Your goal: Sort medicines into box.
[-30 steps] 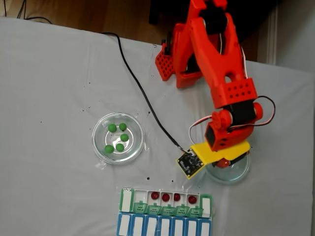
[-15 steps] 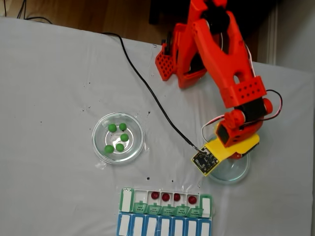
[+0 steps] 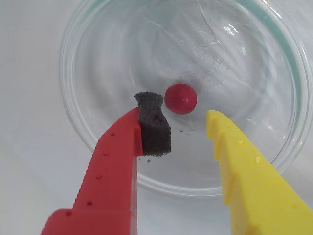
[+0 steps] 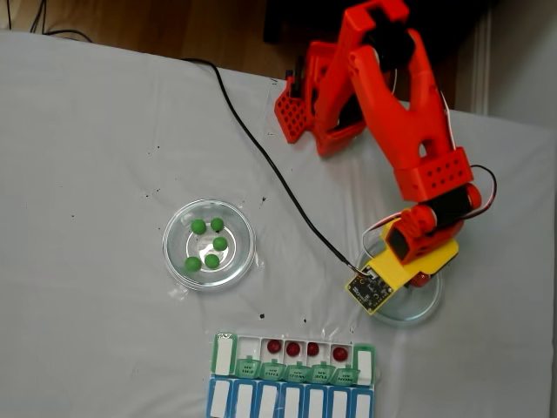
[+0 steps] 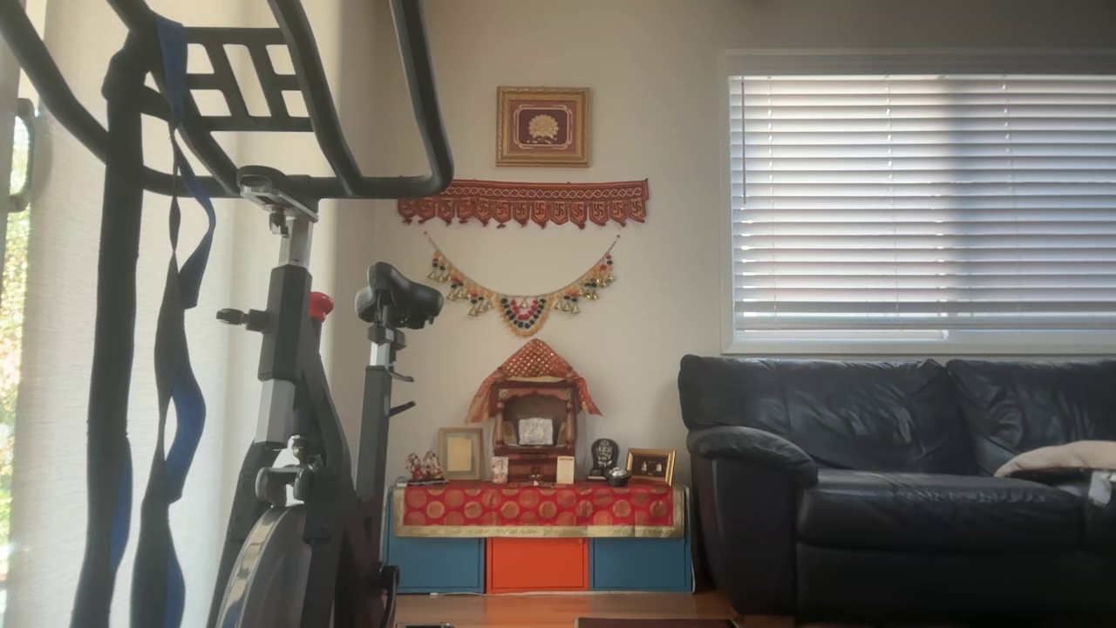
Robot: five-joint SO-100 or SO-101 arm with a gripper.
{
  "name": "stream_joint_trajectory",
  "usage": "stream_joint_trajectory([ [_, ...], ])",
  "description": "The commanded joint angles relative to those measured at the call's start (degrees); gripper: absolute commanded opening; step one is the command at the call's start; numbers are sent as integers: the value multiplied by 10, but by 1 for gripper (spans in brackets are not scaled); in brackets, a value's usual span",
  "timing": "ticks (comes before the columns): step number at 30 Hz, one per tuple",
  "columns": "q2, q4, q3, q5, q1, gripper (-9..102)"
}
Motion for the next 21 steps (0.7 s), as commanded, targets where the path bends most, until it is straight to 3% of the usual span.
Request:
stream_joint_trajectory([
  [1,4,-11,-10,4,-7,17],
  [21,-32,-40,-9,36,-30,20],
])
